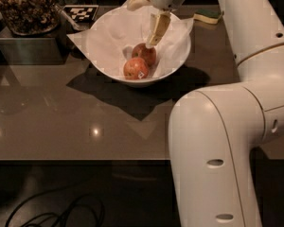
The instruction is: Pick apple from white bowl
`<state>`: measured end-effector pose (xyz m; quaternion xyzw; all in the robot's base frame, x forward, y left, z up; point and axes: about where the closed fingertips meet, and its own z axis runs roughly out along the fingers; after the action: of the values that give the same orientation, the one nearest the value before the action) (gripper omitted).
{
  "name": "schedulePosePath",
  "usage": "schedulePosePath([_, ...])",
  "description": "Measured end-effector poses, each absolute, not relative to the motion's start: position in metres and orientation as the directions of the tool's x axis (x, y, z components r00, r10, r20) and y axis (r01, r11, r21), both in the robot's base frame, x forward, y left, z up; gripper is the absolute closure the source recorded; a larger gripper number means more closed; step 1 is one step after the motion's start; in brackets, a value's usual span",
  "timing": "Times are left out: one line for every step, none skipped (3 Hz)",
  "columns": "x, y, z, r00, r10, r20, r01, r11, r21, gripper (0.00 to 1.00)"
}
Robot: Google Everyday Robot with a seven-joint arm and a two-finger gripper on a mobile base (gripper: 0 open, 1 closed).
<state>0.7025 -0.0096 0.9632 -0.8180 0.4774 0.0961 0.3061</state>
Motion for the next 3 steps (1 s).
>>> schedulePosePath([0.704, -0.007, 0.951, 0.533, -0.714, -0.454, -0.839, -0.378, -0.391, 0.23])
schedulePosePath([0.706, -0.005, 0.943, 0.539, -0.709, -0.455, -0.837, -0.391, -0.382, 0.22])
schedulePosePath([0.708, -0.003, 0.933, 0.548, -0.707, -0.447, -0.833, -0.411, -0.371, 0.20])
